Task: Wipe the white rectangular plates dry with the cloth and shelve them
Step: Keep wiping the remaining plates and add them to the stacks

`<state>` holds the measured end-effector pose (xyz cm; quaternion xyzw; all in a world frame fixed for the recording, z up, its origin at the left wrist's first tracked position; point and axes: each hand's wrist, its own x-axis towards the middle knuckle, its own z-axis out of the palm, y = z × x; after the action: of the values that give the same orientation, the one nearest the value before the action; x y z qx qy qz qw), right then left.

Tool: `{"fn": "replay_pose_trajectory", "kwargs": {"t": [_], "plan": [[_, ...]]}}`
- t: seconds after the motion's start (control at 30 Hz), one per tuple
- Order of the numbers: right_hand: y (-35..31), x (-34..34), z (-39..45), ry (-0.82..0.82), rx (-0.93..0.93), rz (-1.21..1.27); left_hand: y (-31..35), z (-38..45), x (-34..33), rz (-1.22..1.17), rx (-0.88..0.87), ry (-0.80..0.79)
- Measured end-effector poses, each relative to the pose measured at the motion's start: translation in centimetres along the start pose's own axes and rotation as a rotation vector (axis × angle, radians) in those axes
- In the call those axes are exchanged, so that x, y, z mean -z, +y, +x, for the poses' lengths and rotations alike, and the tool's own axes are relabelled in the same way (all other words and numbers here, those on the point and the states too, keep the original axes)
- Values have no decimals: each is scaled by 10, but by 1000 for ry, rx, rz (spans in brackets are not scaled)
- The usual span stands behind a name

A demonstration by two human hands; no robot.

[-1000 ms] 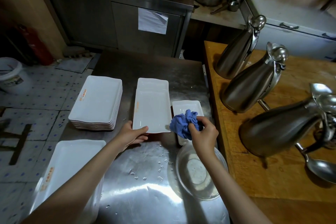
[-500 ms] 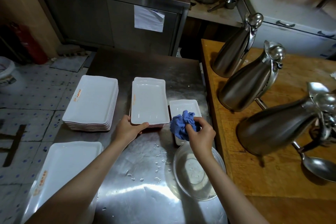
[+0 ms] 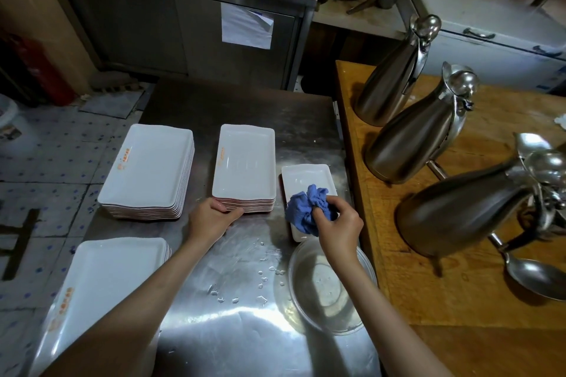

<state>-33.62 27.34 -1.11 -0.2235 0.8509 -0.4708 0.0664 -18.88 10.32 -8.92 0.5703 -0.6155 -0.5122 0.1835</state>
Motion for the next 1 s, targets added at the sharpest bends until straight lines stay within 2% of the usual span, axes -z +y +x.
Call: {"fn": "replay_pose_trajectory", "kwargs": {"t": [0.2,0.33,0.47,0.77,1.0], "plan": [[8,7,2,2,-39,12,-12,-4,-22,-43,5,-172],[17,14,2,17,-53,3,-9,-11,-48,-5,1,-351],[21,26,6,34,-76,23,-3,-14,-76,58,25,-455],[35,39,7,49,-133,6,16,-18,-115,216,-66,-551],[37,47,12,71,-131,5,17,-20,-120,139,48,-535]]}}
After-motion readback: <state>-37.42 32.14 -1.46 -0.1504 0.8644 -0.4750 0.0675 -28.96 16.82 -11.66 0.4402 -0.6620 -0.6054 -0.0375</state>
